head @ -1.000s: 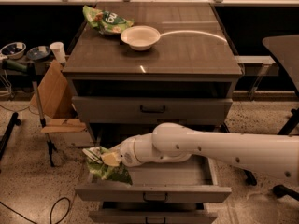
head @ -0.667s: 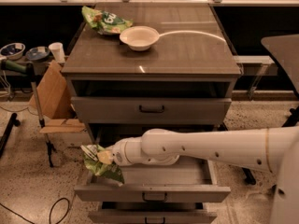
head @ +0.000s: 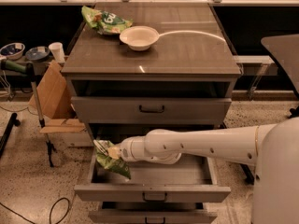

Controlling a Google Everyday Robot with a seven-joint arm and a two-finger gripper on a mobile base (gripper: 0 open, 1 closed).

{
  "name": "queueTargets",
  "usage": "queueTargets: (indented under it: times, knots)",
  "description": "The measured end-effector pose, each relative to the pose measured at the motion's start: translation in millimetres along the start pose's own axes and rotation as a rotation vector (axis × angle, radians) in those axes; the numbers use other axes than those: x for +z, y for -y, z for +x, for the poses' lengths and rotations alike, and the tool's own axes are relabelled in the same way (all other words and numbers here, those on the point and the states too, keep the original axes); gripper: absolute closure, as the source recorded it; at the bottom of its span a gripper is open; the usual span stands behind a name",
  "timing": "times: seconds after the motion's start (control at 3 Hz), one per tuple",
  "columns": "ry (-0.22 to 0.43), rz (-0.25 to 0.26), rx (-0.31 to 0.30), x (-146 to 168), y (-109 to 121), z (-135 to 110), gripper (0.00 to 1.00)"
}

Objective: Place green jalapeno chip bag into middle drawer

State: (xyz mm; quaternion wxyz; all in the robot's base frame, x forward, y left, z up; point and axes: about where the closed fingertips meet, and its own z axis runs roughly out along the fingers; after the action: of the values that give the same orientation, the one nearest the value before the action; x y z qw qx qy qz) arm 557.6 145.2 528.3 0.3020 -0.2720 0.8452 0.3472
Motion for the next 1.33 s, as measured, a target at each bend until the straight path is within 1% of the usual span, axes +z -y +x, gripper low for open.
queueTargets:
  times: [0.33,0.67,1.0,1.33]
  knots:
    - [0.002,0.031,0.024,-1.6,25.4,7.4,0.97]
    - [0.015,0.044,0.042,-4.2,40.6,11.2,0.83]
    - [0.036,0.042,0.058,-5.1,45.6,10.8,0.60]
    - [0.060,0.027,0.069,-3.7,40.6,6.3,0.36]
